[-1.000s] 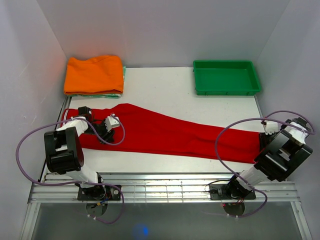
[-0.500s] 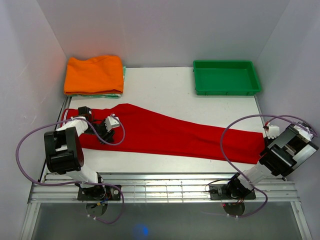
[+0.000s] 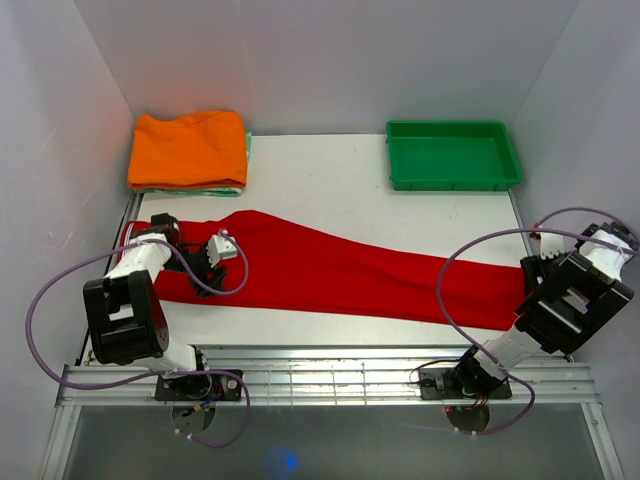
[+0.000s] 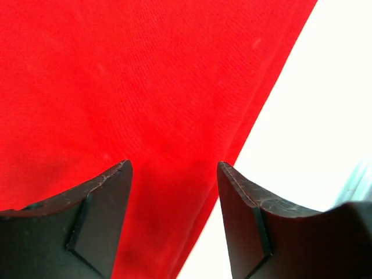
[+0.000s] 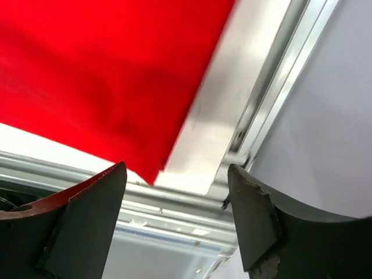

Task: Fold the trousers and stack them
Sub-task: Fold the trousers

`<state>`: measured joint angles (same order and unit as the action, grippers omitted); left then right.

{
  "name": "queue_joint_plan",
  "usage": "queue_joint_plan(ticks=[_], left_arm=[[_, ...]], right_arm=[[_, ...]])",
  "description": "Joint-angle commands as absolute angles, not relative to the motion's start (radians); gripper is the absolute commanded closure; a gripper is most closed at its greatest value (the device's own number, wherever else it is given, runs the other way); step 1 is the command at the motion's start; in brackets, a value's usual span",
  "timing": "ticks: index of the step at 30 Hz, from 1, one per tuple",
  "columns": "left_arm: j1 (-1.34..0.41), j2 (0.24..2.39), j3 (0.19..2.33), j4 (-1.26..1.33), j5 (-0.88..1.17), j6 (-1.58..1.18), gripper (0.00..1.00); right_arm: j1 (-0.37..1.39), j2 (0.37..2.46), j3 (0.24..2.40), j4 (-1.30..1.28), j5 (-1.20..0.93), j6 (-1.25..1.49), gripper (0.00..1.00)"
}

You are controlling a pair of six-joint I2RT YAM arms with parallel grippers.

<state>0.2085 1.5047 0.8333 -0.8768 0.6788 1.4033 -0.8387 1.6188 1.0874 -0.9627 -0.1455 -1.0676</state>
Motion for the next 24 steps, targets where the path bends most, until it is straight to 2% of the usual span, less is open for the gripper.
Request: queue_joint_plan(ticks=[1, 6, 10, 14, 19, 24], left_arm=[[0.196, 1.402, 0.961, -1.017, 0.814, 1.352, 0.29], [0.183, 1.371, 1.083, -0.925, 0.934, 1.148, 0.27], [0.109, 1.42, 1.057, -0.68, 0.885, 0.868, 0.27], [0.071, 1.551, 1.057, -0.394, 0.763, 0.645, 0.28], [0.078, 1.779, 1.238, -0.33, 0.712, 0.529, 0.28], [0.107, 1.925, 1.411, -0.393, 0.779, 0.528, 0.28]], right_arm=[[-0.712, 1.525, 1.216, -1.072, -0.317, -1.039, 0.25], [-0.381, 1.493, 1.314, -1.01, -0.572, -0.783, 0.27], [-0.158, 1.558, 1.412, -0.772, -0.751, -0.523, 0.27], [0.059, 1.688, 1.485, -0.562, -0.778, -0.341, 0.27], [0.173, 1.873, 1.655, -0.584, -0.801, -0.336, 0.3], [0.222, 1.96, 1.665, -0.517, -0.854, -0.299, 0.32]])
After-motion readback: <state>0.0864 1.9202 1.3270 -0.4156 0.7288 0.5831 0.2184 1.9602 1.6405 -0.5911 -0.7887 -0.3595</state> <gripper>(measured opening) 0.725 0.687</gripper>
